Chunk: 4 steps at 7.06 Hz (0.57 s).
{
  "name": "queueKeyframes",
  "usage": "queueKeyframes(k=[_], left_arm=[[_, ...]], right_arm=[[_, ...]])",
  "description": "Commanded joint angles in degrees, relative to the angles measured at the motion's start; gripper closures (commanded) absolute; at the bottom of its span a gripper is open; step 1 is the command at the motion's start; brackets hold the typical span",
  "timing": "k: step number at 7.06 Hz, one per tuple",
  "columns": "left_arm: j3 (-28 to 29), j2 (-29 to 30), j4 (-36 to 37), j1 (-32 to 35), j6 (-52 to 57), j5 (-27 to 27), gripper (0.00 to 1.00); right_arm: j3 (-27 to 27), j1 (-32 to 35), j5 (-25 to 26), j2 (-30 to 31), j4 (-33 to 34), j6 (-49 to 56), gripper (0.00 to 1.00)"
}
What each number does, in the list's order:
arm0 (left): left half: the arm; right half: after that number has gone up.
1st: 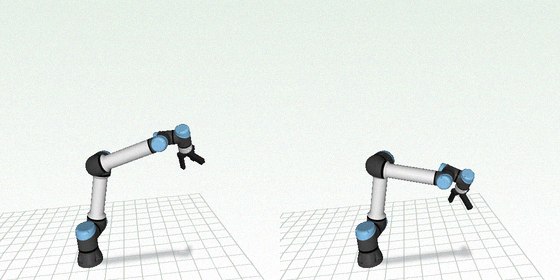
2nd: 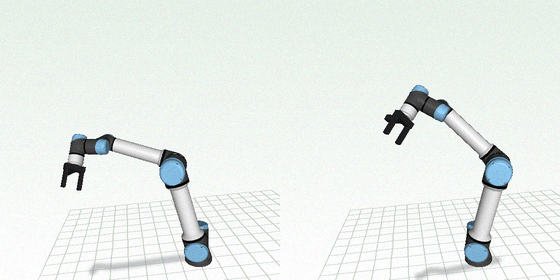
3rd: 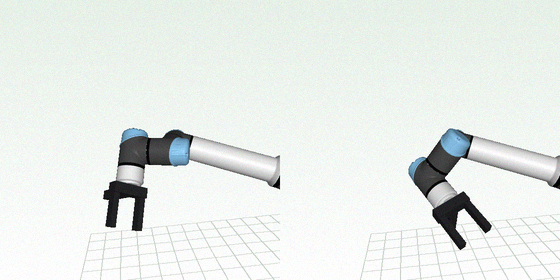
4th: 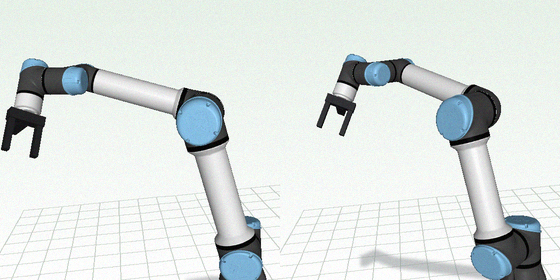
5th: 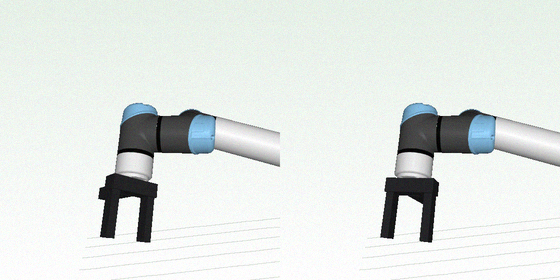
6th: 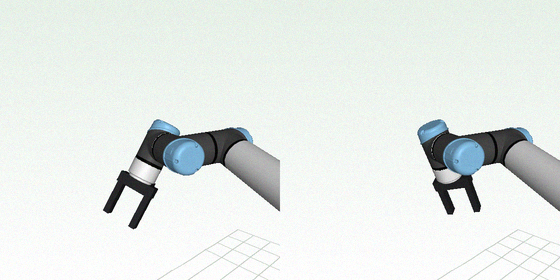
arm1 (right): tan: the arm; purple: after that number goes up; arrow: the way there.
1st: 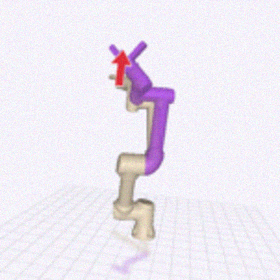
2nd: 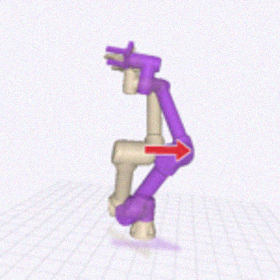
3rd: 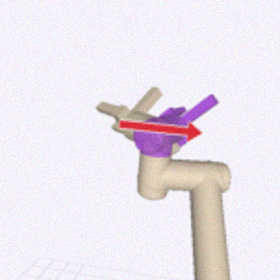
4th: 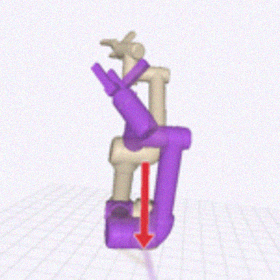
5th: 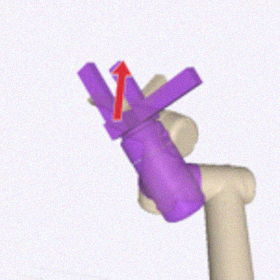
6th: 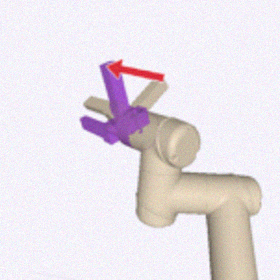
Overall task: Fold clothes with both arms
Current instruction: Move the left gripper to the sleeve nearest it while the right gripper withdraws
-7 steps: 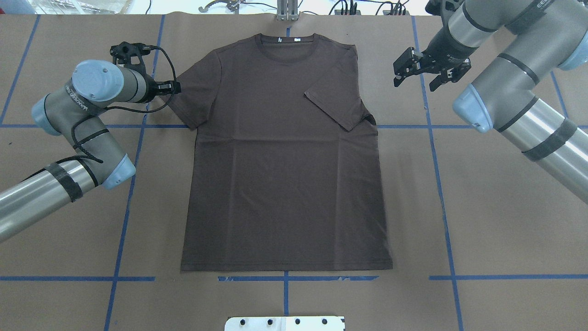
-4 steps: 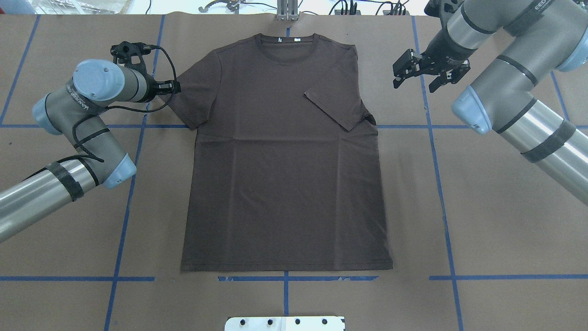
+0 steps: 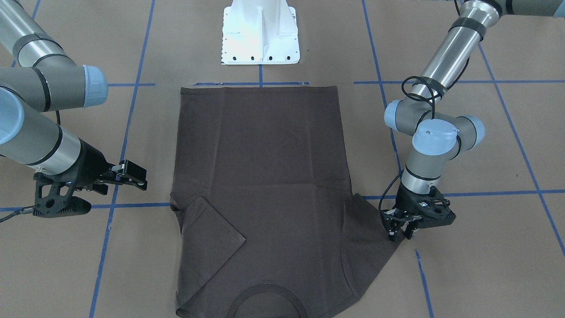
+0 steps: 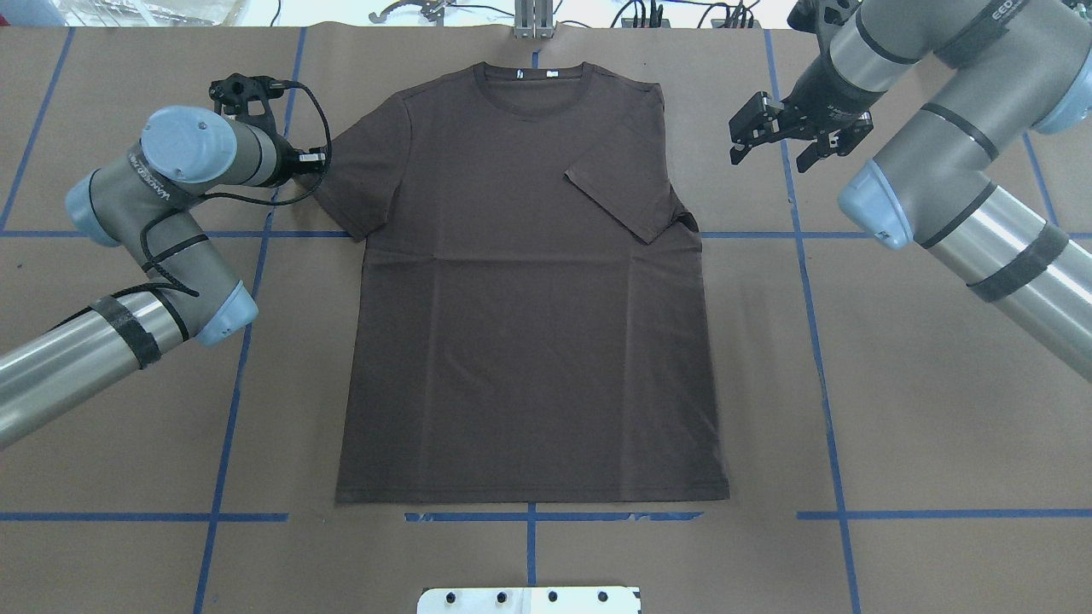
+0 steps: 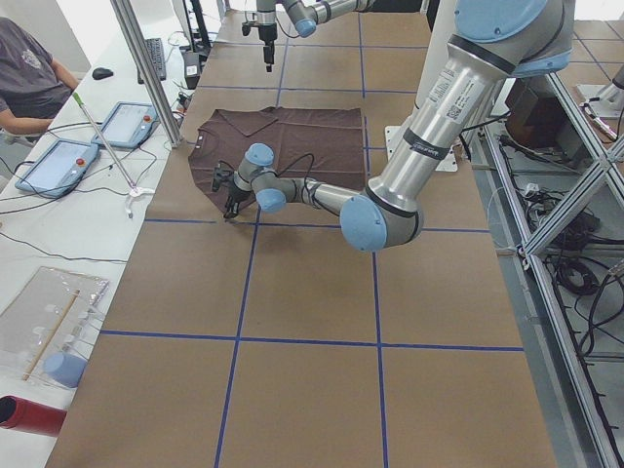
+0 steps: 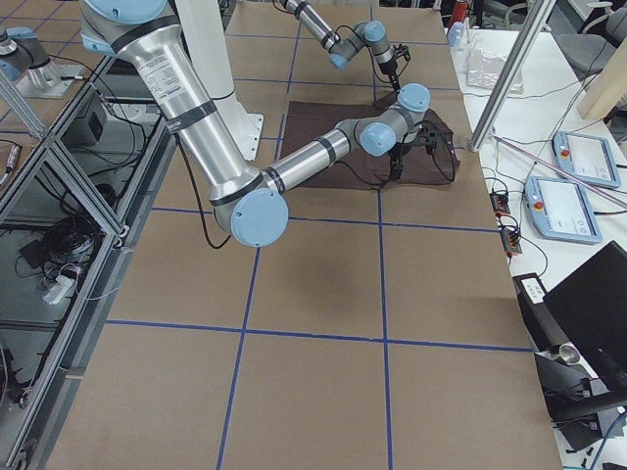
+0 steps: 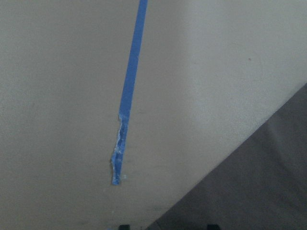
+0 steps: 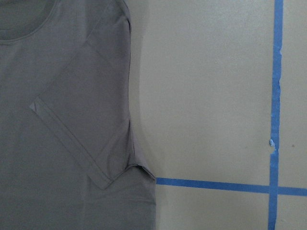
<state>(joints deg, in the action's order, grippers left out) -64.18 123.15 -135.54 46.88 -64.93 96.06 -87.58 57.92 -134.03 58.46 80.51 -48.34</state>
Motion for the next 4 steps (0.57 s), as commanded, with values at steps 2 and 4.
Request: queueKeyframes(k=[2,4], left_arm=[[-0.24,1.04,0.27,-0.03,0.24,0.44,1.0],[-0.51,3.14,3.24,0.23,0.24,0.79,1.0]], right_arm=[[0.04,0.0,0.0,0.07,0.0,0.08,0.0],[0.04,0.08,0.35,0.34,0.0,0.17,0.0]])
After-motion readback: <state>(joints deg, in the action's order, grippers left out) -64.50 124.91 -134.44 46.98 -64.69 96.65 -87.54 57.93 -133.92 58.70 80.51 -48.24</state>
